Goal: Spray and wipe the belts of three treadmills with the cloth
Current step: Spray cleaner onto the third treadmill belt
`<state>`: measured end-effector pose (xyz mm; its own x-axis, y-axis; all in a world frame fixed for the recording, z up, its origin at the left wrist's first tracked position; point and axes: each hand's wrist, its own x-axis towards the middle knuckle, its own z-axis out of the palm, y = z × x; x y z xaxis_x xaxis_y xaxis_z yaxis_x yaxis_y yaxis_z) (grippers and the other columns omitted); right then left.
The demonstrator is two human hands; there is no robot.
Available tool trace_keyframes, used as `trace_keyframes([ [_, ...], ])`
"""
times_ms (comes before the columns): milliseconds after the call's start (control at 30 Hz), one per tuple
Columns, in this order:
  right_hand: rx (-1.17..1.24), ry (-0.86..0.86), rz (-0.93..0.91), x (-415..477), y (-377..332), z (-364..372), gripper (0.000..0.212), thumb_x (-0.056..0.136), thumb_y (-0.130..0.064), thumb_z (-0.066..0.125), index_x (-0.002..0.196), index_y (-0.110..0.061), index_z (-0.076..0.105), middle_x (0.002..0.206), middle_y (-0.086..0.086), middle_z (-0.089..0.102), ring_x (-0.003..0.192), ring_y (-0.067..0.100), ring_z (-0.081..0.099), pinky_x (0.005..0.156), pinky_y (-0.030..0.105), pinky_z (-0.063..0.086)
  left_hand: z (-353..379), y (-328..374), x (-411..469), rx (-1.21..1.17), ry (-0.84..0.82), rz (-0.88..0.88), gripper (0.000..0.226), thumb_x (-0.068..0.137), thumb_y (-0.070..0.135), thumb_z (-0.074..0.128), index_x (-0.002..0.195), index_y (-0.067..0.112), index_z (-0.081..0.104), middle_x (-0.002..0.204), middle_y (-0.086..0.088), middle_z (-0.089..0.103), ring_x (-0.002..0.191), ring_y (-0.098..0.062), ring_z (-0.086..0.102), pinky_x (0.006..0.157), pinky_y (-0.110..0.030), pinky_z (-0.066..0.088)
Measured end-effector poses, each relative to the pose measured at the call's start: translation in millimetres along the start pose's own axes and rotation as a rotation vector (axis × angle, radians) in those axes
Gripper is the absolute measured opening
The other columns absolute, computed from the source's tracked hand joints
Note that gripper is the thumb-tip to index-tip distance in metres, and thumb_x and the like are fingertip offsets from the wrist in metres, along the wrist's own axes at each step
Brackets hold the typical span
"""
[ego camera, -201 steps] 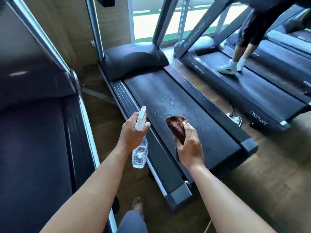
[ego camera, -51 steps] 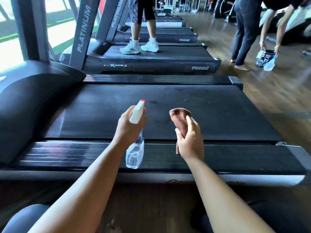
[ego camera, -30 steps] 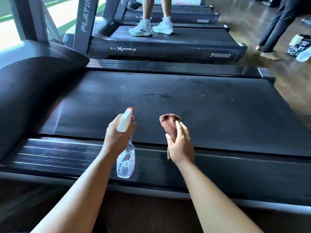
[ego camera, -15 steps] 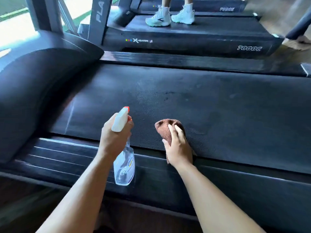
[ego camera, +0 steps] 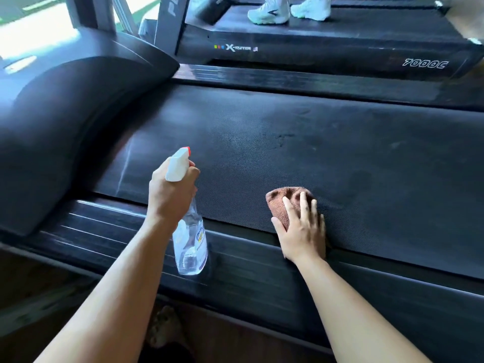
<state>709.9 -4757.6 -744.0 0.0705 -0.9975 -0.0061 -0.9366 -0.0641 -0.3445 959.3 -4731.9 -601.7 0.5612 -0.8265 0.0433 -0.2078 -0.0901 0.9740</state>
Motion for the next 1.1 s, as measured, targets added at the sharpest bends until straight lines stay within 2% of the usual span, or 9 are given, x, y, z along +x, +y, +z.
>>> trace_keyframes([
  [100, -0.001, -0.016, 0.005, 0, 0, -1, 0.063, 0.095, -0.060, 0.044, 0.153, -0.041, 0.027, 0.166, -0.003, -0.002, 0.152, 0.030, 0.003, 0.120, 0.049, 0.016, -6, -3, 5, 0.095, 0.051, -0.001, 0.011, 0.072, 0.025, 0.060, 0.075, 0.014, 0.061, 0.061, 0.004, 0.052, 0.049, -0.016, 0.050, 0.065, -0.037, 0.046],
  [200, -0.001, -0.021, 0.005, -1, 0, -3, 0.064, 0.095, -0.057, 0.049, 0.152, -0.040, 0.028, 0.166, -0.003, 0.000, 0.152, 0.031, 0.004, 0.118, 0.046, 0.020, -14, -5, 7, 0.112, 0.130, -0.043, 0.005, 0.071, 0.030, 0.062, 0.071, 0.025, 0.063, 0.056, 0.009, 0.054, 0.046, -0.016, 0.052, 0.069, -0.042, 0.052],
  [333, 0.024, -0.030, 0.015, -1, -1, -5, 0.064, 0.094, -0.052, 0.054, 0.152, -0.040, 0.029, 0.166, -0.003, 0.002, 0.152, 0.030, 0.004, 0.118, 0.044, 0.021, -28, -9, 9, 0.062, 0.223, -0.099, 0.007, 0.066, 0.032, 0.061, 0.062, 0.026, 0.063, 0.052, 0.001, 0.057, 0.044, -0.023, 0.052, 0.069, -0.056, 0.055],
  [467, 0.050, -0.021, 0.033, -1, -2, -6, 0.062, 0.094, -0.046, 0.058, 0.151, -0.039, 0.033, 0.166, -0.003, 0.007, 0.152, 0.028, 0.007, 0.117, 0.043, 0.023, -31, -2, 8, -0.019, 0.251, -0.046, 0.007, 0.066, 0.028, 0.062, 0.063, 0.024, 0.066, 0.054, 0.001, 0.057, 0.042, -0.019, 0.051, 0.062, -0.046, 0.053],
  [600, 0.096, -0.002, 0.037, -2, -3, -6, 0.061, 0.093, -0.038, 0.063, 0.149, -0.035, 0.039, 0.165, 0.000, 0.013, 0.151, 0.028, 0.011, 0.118, 0.039, 0.022, -31, 3, 11, -0.017, 0.207, -0.006, 0.024, 0.073, 0.022, 0.063, 0.090, 0.033, 0.075, 0.062, 0.004, 0.062, 0.043, -0.020, 0.052, 0.067, -0.045, 0.054],
  [700, 0.112, 0.009, 0.041, -2, -3, -6, 0.060, 0.093, -0.036, 0.063, 0.149, -0.034, 0.039, 0.165, 0.000, 0.015, 0.151, 0.027, 0.012, 0.119, 0.037, 0.020, -29, 1, 10, -0.011, 0.189, -0.045, 0.031, 0.072, 0.022, 0.062, 0.101, 0.021, 0.074, 0.063, 0.005, 0.060, 0.043, -0.018, 0.049, 0.059, -0.039, 0.051],
  [833, 0.131, 0.021, 0.045, -2, -3, -5, 0.060, 0.093, -0.033, 0.064, 0.148, -0.033, 0.041, 0.165, 0.000, 0.016, 0.151, 0.027, 0.014, 0.119, 0.037, 0.020, -29, -7, 0, 0.076, 0.176, -0.122, 0.027, 0.070, 0.024, 0.062, 0.092, 0.012, 0.070, 0.052, 0.005, 0.055, 0.042, -0.022, 0.050, 0.055, -0.033, 0.046],
  [967, 0.147, 0.034, 0.040, -3, -3, -6, 0.059, 0.093, -0.030, 0.066, 0.147, -0.031, 0.043, 0.164, 0.002, 0.020, 0.150, 0.029, 0.017, 0.119, 0.037, 0.021, -36, -10, -15, 0.209, 0.129, -0.161, 0.011, 0.069, 0.031, 0.057, 0.075, 0.025, 0.065, 0.053, 0.004, 0.058, 0.042, -0.022, 0.055, 0.062, -0.042, 0.052],
  [1100, 0.165, 0.051, 0.034, -3, -2, -5, 0.059, 0.091, -0.024, 0.068, 0.145, -0.028, 0.046, 0.162, 0.003, 0.024, 0.149, 0.030, 0.021, 0.118, 0.037, 0.023, -47, -15, -27, 0.242, 0.139, -0.217, 0.030, 0.066, 0.036, 0.055, 0.079, 0.010, 0.063, 0.060, -0.004, 0.059, 0.040, -0.021, 0.053, 0.063, -0.043, 0.054],
])
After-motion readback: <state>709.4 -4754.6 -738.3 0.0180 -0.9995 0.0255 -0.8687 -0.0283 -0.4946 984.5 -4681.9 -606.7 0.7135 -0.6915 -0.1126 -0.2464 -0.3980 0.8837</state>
